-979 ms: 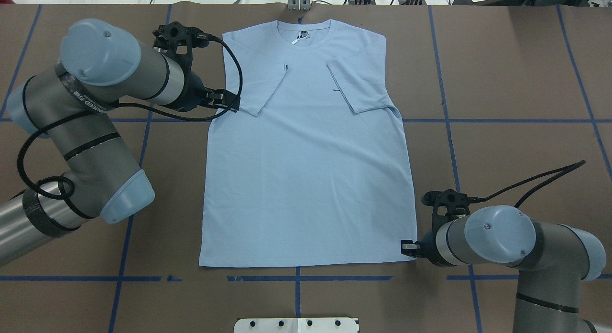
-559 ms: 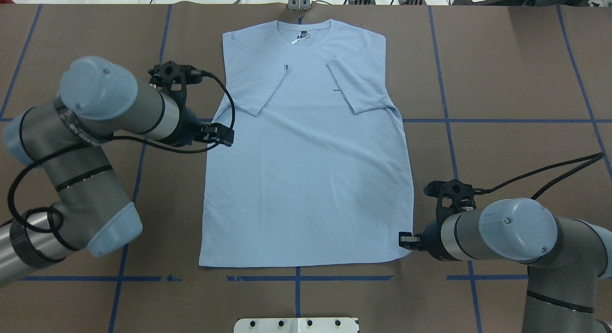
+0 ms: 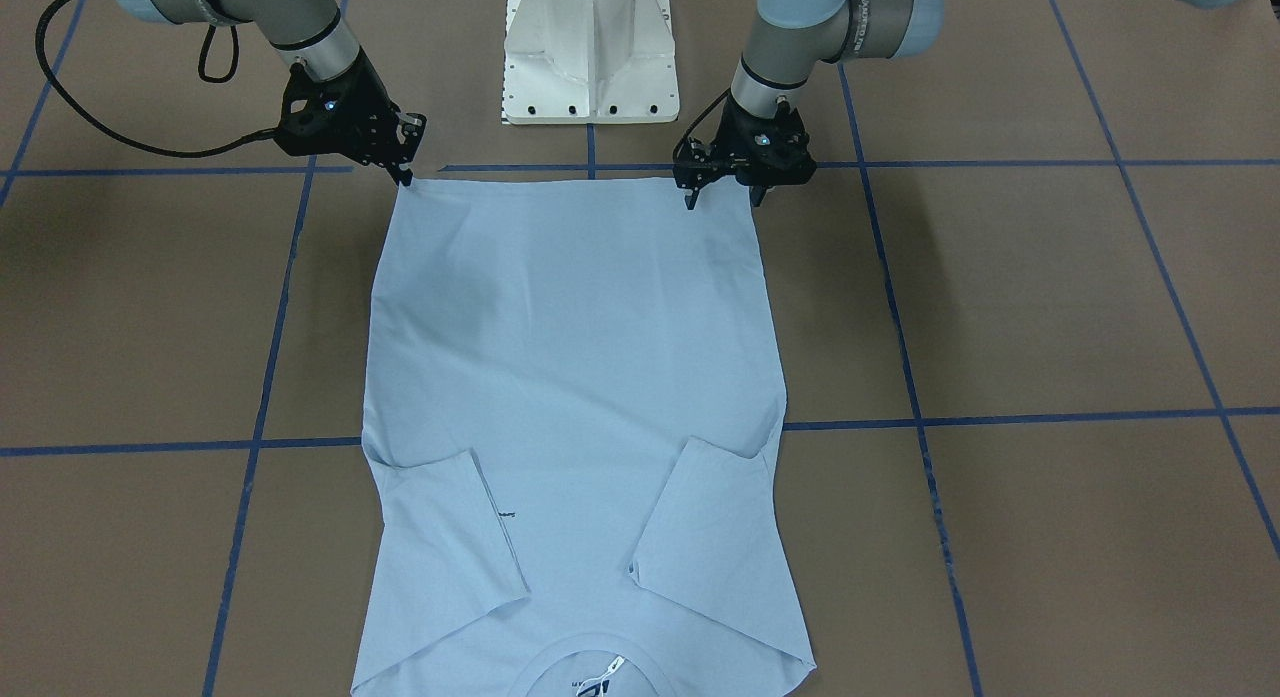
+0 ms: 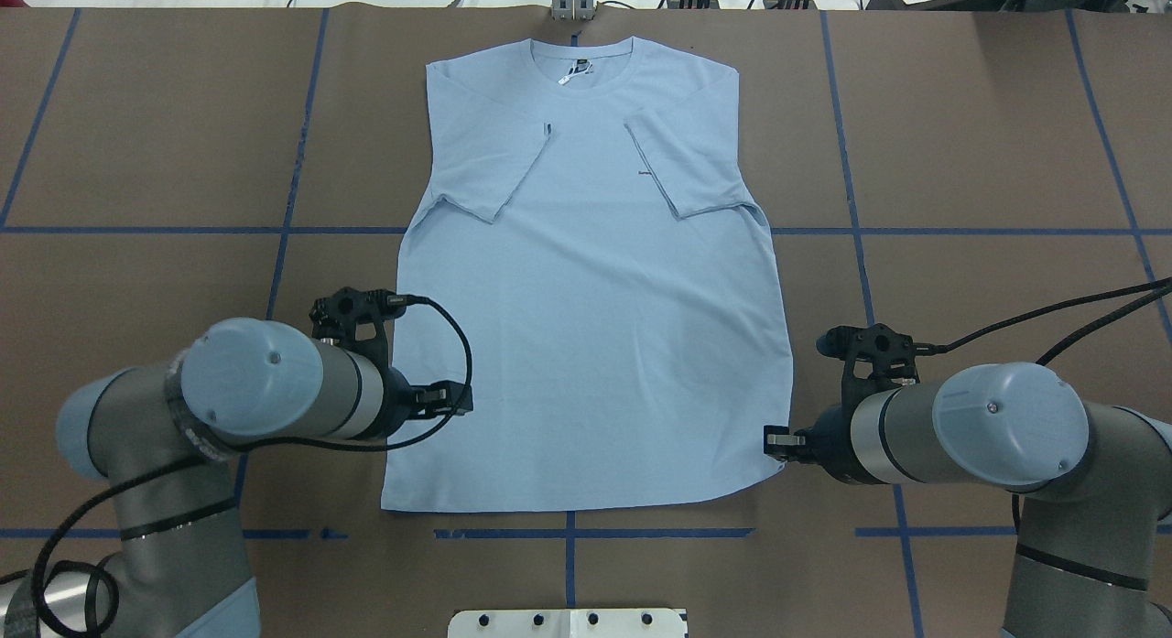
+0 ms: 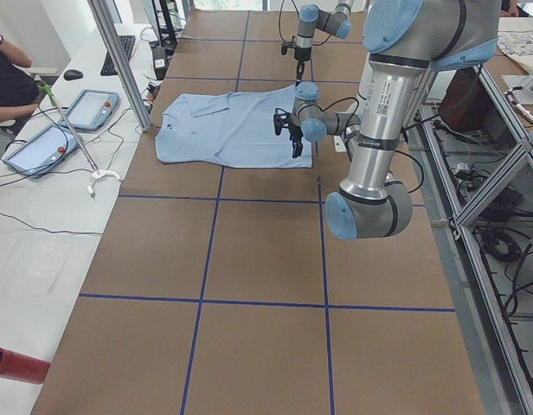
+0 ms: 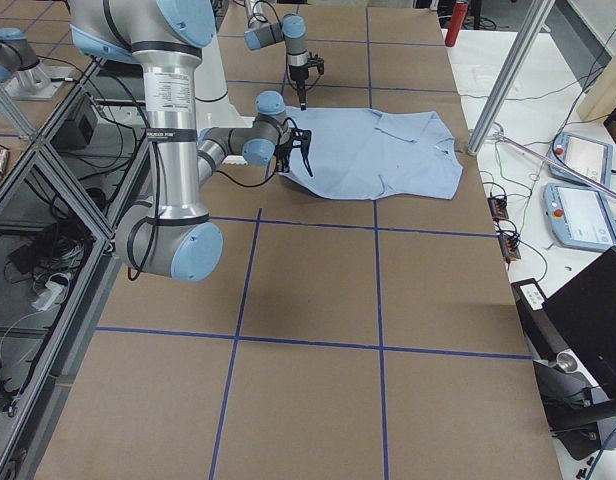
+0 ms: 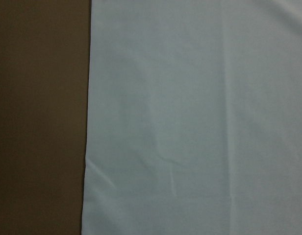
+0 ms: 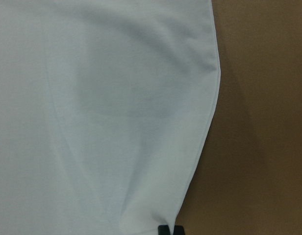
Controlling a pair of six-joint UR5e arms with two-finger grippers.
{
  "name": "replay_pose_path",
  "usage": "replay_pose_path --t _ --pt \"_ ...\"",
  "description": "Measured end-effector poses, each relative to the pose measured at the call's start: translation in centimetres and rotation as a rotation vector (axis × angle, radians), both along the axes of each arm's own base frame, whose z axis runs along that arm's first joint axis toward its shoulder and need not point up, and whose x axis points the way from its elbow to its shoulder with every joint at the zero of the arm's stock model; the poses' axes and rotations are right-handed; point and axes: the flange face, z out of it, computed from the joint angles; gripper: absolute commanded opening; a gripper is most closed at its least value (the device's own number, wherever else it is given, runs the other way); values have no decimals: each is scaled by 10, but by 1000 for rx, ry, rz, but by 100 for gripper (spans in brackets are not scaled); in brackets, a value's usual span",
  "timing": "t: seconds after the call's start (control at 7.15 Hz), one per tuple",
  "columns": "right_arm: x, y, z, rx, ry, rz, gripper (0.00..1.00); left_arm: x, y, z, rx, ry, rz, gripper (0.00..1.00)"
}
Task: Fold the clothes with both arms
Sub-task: 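Grasp both hem corners nearest the robot with left and right grippers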
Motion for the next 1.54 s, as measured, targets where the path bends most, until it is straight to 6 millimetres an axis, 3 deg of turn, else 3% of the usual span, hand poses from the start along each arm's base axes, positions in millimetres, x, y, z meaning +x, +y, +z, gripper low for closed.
replay_pose_path --t 0.7,1.26,1.54 --pt "2 -5 -3 1 -7 9 0 9 33 31 -27 -80 -2 96" --pt "4 -7 -4 0 -10 12 0 12 39 34 -30 -94 9 80" --pt "5 -10 -5 -2 -11 16 0 13 42 36 -35 -109 14 64"
